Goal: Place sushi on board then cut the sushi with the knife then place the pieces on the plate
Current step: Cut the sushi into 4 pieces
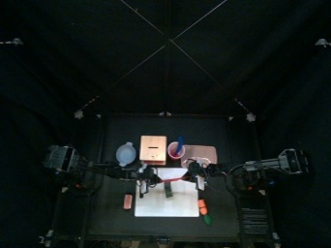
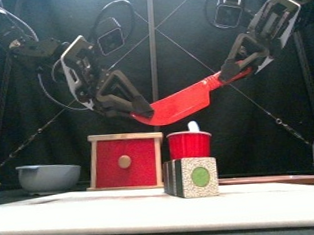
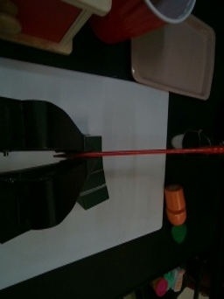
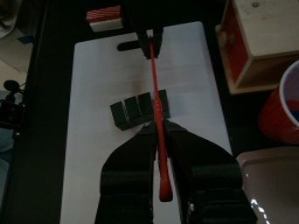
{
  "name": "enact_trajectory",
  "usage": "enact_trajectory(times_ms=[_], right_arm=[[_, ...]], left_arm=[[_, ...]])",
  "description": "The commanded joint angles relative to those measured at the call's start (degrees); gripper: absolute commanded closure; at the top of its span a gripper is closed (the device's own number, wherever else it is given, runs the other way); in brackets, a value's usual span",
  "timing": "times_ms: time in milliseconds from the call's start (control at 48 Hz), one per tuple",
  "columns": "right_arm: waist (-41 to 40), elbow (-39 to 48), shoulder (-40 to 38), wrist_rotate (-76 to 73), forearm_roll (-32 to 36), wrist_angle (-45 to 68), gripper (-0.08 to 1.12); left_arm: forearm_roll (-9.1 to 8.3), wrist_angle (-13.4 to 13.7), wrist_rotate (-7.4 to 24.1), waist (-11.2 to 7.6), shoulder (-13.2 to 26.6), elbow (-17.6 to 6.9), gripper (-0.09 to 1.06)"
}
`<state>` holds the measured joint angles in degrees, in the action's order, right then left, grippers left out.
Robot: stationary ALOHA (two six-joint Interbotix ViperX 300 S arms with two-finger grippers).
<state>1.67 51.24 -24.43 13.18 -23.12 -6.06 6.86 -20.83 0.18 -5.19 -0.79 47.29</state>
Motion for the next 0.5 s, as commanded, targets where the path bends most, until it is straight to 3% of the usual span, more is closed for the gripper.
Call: enact_trajectory(times_ms=[21, 271, 500], right_arm=[[0.88, -0.97, 0.79, -0.09, -1.32, 0.53, 0.55], [1.23, -1.41, 6.42, -0.09, -3.60, 0.44, 0.55], [0.88, -1.85, 9.05, -0.18, -3.78, 0.44, 0.55]], left_arm=[[0.44, 0.70, -0.18, -1.32, -0.53, -1.32, 0.57], [4.31, 2.90, -0.09, -2.99, 0.18, -1.32, 0.57], [5.36, 4.57, -0.09, -3.25, 1.41, -1.41, 0.57]])
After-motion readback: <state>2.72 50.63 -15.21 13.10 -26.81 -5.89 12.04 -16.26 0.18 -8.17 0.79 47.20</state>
